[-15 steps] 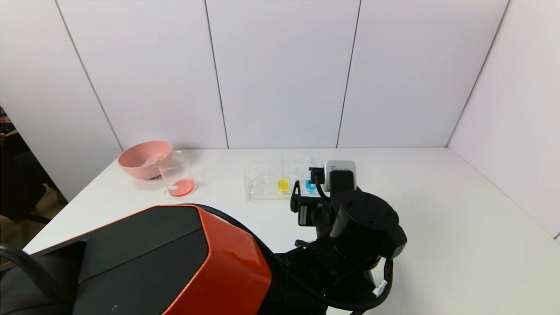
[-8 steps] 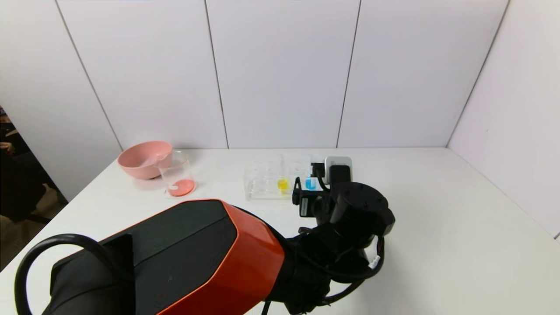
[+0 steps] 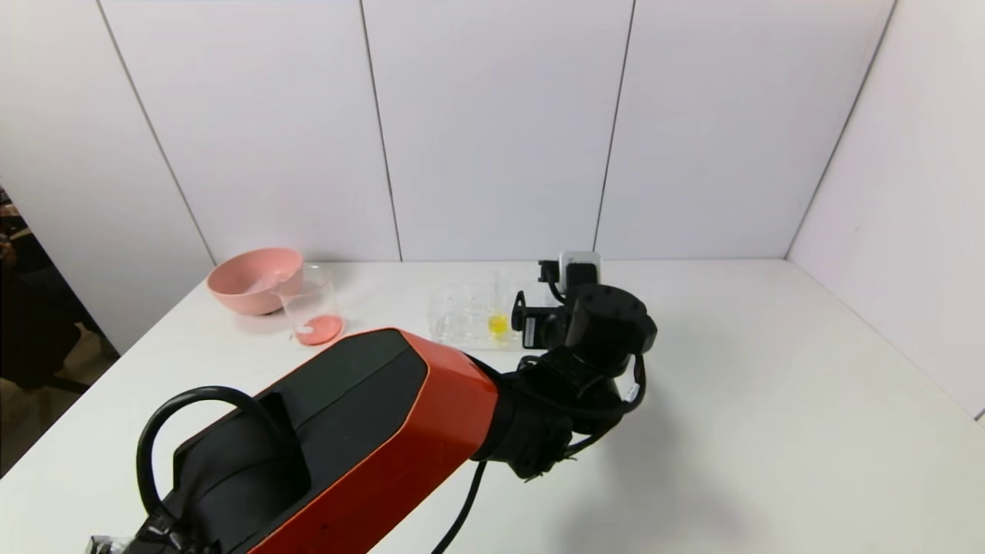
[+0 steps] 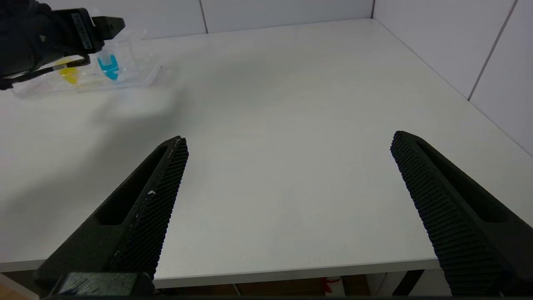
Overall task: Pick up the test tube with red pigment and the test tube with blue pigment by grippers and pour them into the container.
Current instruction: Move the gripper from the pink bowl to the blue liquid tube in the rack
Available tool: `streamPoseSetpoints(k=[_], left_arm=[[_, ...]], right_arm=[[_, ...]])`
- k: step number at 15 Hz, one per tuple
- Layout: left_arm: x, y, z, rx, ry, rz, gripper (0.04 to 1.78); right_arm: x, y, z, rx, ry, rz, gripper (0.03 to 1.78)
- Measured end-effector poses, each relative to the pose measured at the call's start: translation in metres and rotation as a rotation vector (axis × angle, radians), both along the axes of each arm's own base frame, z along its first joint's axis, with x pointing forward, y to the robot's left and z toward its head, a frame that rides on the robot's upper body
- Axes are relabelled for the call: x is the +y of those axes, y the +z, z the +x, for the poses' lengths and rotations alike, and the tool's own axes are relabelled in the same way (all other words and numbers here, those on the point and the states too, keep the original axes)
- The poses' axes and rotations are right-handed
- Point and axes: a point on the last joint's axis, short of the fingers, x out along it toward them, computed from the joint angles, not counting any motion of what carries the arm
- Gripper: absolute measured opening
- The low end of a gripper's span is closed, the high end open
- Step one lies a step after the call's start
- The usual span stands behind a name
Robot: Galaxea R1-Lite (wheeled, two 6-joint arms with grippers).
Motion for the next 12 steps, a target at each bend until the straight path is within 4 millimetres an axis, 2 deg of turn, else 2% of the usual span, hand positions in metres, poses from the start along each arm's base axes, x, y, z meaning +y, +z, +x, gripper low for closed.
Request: streamPoseSetpoints(k=[5,9,12], left_arm=[[-0.004,-0.01,0.029,-0.001,0.033,0.002,1.76],[-0.005,-0.018,0.04,-0.004,0.046,0.001,1.76],[-0.007,-0.022,0.043,-0.006,0.046,0.0,1.61]], right_arm=[[0.0,0.0,0.0,0.0,0.0,0.0,1.77],[0.0,0.0,0.0,0.0,0.0,0.0,1.77],[0.0,0.0,0.0,0.0,0.0,0.0,1.77]])
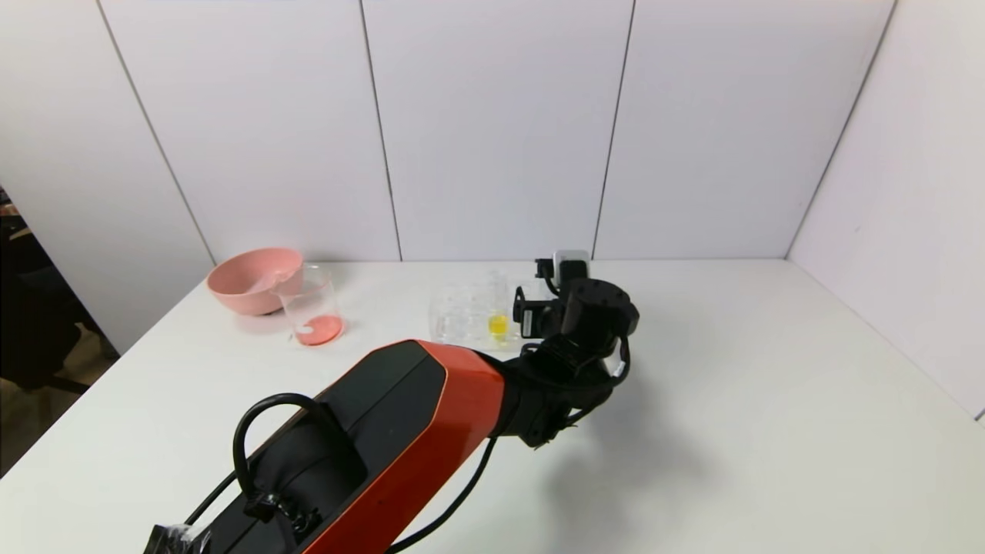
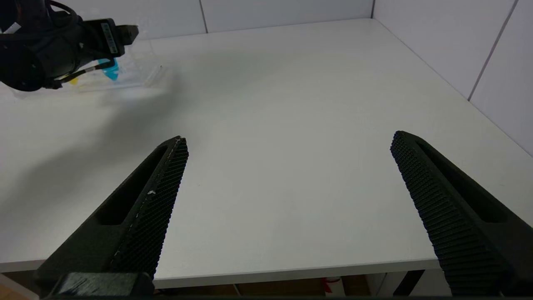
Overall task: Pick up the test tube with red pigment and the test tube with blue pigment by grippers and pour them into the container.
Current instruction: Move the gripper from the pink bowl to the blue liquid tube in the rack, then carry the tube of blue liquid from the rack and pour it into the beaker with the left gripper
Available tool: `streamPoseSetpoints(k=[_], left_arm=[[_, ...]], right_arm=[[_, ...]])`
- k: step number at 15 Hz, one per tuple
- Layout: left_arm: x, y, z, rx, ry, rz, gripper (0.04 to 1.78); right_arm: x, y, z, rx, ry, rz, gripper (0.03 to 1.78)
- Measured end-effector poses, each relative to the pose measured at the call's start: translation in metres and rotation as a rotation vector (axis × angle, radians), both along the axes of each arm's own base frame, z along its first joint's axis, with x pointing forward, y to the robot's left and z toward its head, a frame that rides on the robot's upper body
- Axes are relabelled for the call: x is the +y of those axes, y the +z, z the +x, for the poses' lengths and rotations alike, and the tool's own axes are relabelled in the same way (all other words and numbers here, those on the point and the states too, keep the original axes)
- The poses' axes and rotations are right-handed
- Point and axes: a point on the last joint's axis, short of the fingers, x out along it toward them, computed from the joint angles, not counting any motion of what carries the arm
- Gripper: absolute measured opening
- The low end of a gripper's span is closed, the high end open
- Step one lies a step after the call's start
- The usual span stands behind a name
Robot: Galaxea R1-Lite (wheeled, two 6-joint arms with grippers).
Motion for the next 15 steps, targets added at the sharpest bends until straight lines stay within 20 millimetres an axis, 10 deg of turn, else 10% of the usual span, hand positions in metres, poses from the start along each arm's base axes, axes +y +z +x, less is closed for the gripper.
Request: streamPoseSetpoints(k=[7,15], left_arm=[[0.0001,-0.0031,0.0016,0.0,-0.007,-0.001,0.52],[-0.0007,-0.0025,0.0009,0.0,-0.012,-0.002,0.47]], right_arm=[[0.0,0.0,0.0,0.0,0.0,0.0,1.77],[0.0,0.0,0.0,0.0,0.0,0.0,1.77]])
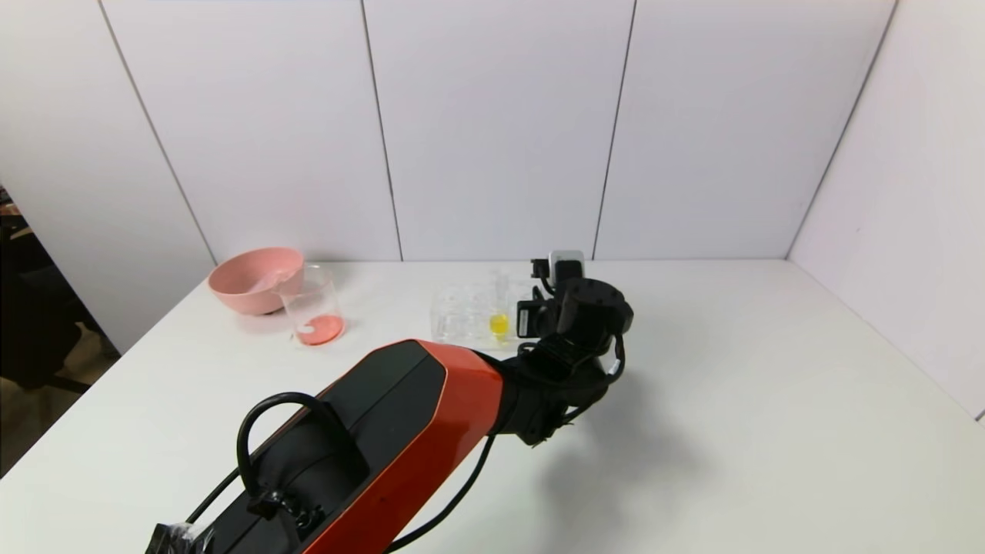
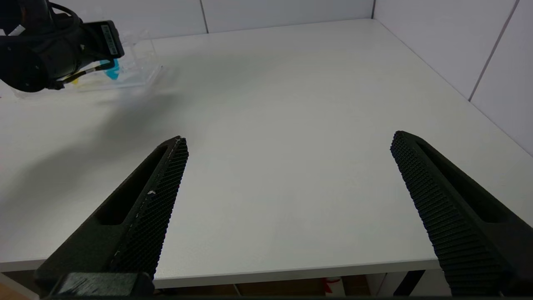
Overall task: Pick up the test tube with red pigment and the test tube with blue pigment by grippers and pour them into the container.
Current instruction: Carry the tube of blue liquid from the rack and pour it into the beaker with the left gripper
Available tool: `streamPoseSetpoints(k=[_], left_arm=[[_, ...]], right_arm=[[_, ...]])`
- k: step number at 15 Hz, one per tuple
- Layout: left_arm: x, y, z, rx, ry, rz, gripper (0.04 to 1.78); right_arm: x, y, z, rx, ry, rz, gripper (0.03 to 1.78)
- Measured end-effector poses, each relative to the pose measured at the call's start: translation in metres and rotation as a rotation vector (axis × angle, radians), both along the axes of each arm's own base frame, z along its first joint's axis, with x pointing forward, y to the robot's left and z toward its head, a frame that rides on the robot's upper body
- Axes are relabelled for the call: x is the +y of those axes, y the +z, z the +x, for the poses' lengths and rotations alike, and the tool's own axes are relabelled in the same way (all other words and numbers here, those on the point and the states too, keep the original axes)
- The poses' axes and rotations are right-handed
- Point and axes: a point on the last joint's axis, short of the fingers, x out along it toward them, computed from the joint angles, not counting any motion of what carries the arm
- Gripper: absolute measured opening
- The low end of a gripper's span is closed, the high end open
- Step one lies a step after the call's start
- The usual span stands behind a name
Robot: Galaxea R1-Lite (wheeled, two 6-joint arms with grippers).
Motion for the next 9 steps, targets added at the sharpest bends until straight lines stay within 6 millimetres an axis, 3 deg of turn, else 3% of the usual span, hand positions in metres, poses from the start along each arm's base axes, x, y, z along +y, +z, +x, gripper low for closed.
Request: streamPoseSetpoints(k=[4,9], left_arm=[[0.002,0.015,-0.002,-0.011,-0.004,-0.009,0.47],[0.009,0.072,-0.011,-0.061,-0.01,-0.037,0.47]], right_arm=[[0.0,0.0,0.0,0.0,0.0,0.0,1.77],[0.0,0.0,0.0,0.0,0.0,0.0,1.77]])
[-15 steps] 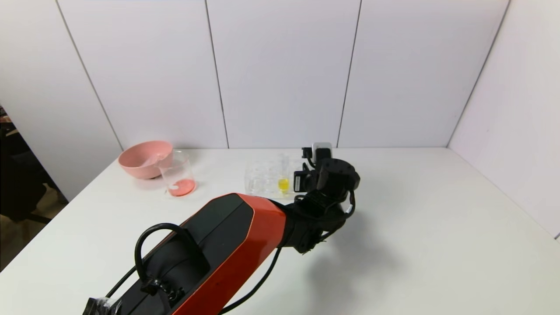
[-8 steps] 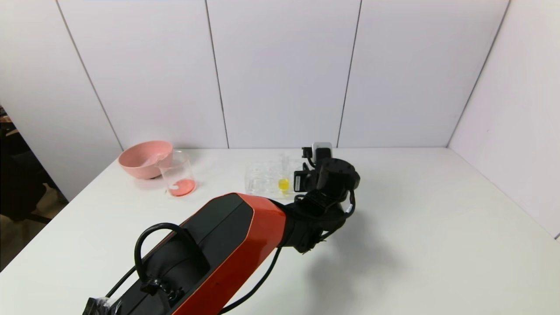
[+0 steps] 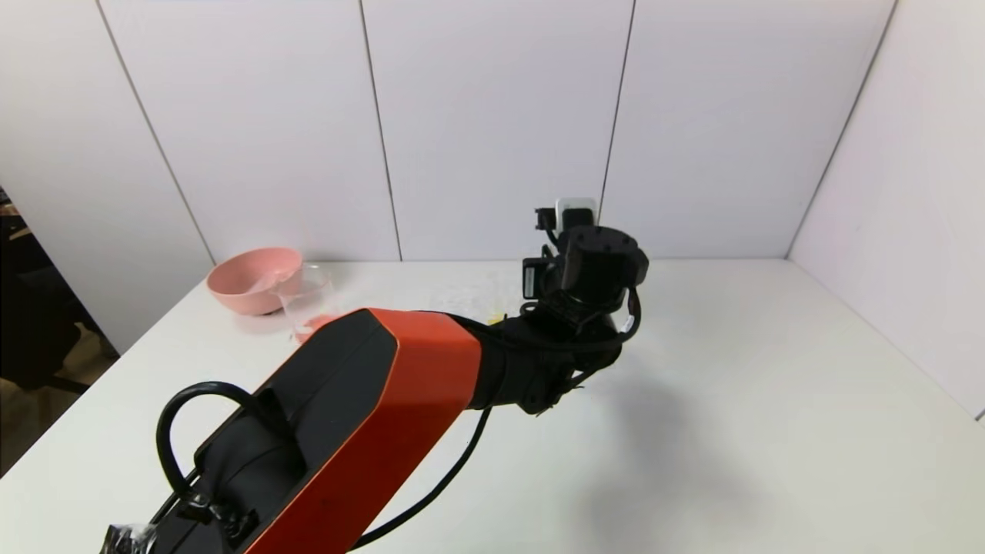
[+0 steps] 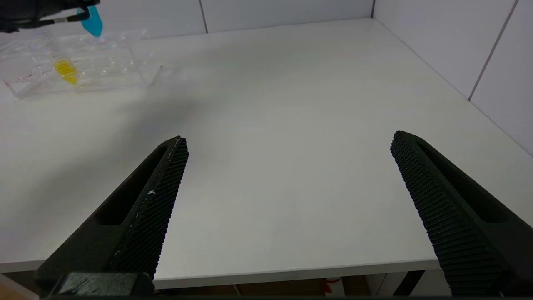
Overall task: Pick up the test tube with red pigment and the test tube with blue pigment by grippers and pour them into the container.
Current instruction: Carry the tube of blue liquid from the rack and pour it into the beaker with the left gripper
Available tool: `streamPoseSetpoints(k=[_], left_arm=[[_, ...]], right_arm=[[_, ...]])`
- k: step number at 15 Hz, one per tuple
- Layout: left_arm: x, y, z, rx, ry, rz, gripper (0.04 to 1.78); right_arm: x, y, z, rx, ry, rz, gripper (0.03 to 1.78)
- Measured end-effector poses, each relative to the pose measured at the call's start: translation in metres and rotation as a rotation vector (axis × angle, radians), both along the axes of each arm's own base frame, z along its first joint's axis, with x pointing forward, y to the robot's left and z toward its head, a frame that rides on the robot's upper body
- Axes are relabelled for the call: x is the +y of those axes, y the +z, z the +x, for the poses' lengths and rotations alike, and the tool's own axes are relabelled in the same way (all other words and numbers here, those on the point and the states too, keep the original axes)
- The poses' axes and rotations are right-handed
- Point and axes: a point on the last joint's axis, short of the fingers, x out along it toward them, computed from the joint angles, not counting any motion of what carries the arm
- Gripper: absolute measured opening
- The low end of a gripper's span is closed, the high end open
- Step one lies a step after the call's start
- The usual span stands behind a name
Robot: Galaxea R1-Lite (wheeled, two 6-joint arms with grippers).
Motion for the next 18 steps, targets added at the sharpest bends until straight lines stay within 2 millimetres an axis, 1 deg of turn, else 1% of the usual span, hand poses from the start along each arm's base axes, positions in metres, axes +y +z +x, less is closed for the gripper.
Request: streamPoseSetpoints(k=[2,6,9,11,12,13,15,16,18], left_arm=[[0.004,0.013,-0.001,-0.015,0.004,-0.015,0.47],[0.004,0.022,-0.005,-0.025,0.001,-0.028,0.47],[0.012,0.019,-0.009,0.003,-0.02,0.001,0.47],[0.023,0.015,-0.022,0.052,-0.103,0.039,0.47],[0.033,0.015,-0.031,0.08,-0.155,0.058,0.47],[0.048,0.015,-0.04,0.113,-0.217,0.079,0.47],[0.087,0.021,-0.059,0.165,-0.357,0.11,0.47],[0.112,0.026,-0.067,0.183,-0.435,0.121,0.47],[0.173,0.037,-0.075,0.203,-0.565,0.127,0.47]], right_arm=[[0.0,0.0,0.0,0.0,0.001,0.0,1.77],[0.0,0.0,0.0,0.0,0.0,0.0,1.77],[0.0,0.0,0.0,0.0,0.0,0.0,1.77],[0.0,0.0,0.0,0.0,0.001,0.0,1.77],[0.0,0.0,0.0,0.0,0.0,0.0,1.77],[0.0,0.0,0.0,0.0,0.001,0.0,1.77],[0.0,0.0,0.0,0.0,0.0,0.0,1.77],[0.0,0.0,0.0,0.0,0.0,0.0,1.77],[0.0,0.0,0.0,0.0,0.0,0.0,1.77]])
